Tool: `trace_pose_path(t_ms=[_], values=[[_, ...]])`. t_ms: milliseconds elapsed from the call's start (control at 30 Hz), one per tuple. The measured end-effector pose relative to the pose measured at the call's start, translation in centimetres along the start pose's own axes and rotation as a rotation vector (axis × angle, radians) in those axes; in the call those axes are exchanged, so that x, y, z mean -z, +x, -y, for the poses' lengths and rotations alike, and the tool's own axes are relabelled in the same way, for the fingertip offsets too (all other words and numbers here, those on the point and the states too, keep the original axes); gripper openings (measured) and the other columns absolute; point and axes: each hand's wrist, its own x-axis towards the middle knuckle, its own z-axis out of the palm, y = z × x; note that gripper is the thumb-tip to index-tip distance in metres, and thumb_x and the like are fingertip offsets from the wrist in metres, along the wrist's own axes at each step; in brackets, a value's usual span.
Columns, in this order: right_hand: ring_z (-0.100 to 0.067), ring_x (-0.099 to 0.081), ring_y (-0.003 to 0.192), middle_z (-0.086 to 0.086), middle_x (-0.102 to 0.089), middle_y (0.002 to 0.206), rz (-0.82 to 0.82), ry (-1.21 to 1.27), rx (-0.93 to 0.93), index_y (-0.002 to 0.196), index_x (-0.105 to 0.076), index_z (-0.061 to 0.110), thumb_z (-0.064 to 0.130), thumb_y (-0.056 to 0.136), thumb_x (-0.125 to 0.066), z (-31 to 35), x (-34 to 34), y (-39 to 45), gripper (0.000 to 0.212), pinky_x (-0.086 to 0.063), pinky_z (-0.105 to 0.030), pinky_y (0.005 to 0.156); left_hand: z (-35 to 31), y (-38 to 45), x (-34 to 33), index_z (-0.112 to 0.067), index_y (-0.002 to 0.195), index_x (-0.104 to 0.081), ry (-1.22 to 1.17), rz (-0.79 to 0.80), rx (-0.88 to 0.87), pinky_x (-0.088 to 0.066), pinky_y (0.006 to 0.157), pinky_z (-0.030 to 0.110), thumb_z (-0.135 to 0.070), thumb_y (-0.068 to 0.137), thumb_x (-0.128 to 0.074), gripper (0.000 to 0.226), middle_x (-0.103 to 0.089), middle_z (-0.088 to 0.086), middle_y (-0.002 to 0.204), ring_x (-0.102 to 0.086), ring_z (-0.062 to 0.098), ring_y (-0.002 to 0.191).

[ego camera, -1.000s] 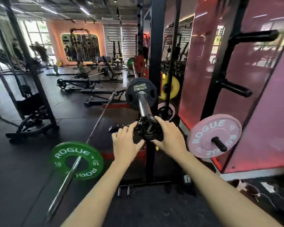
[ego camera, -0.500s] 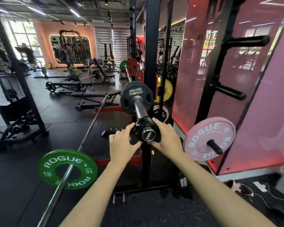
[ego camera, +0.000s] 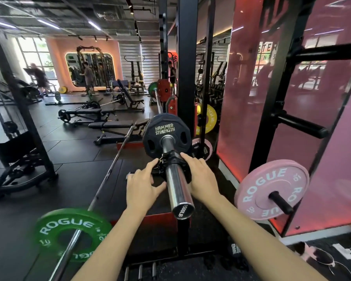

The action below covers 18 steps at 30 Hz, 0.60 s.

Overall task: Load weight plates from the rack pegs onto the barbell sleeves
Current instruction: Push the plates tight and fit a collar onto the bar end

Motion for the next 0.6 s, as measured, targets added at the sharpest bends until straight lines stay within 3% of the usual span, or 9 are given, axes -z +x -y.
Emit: trace_pose_path(t_ms=[100,300,400,600], values=[[-0.013,-0.046,0.095,0.008,-0.055,0.108,0.002,-0.013,0.015,0.145,-0.028,0.029,0.045,0.072,-0.076,-1.1,-1.4,2.4,0.089,-0.049,-0.031,0.079,0.9,2.3,-1.4,-0.036,0.136,-0.047,0.007,0.005,0.009,-0.042,0.078,0.033,-0.052,0.071,-0.078,0.074,-0.045,-0.013,0.061,-0.043,0.005,0.064],[-0.016,-0.046,0.104,0.005,-0.057,0.113,-0.019,-0.023,0.057,0.145,-0.033,0.024,0.049,0.074,-0.073,-3.1,-3.9,5.9,0.085,-0.049,-0.034,0.084,2.0,5.6,-3.7,-0.036,0.138,-0.047,-0.011,-0.014,0.025,-0.037,0.079,0.028,-0.049,0.070,-0.080,0.076,-0.044,-0.014,0.060,-0.041,0.002,0.063],[-0.018,-0.045,0.108,0.003,-0.054,0.116,-0.034,-0.044,0.062,0.144,-0.035,0.024,0.048,0.073,-0.074,-3.8,-5.0,7.4,0.085,-0.047,-0.035,0.089,2.5,7.0,-4.4,-0.036,0.138,-0.048,-0.003,-0.016,0.023,-0.042,0.080,0.032,-0.047,0.071,-0.081,0.075,-0.046,-0.012,0.059,-0.043,0.005,0.063],[-0.023,-0.046,0.100,-0.002,-0.052,0.109,-0.033,-0.087,0.068,0.143,-0.040,0.023,0.048,0.073,-0.073,-4.7,-6.2,9.9,0.082,-0.046,-0.038,0.082,3.0,9.3,-5.5,-0.033,0.138,-0.051,0.036,-0.016,0.021,-0.046,0.077,0.040,-0.047,0.072,-0.080,0.073,-0.048,-0.010,0.058,-0.048,0.014,0.066]])
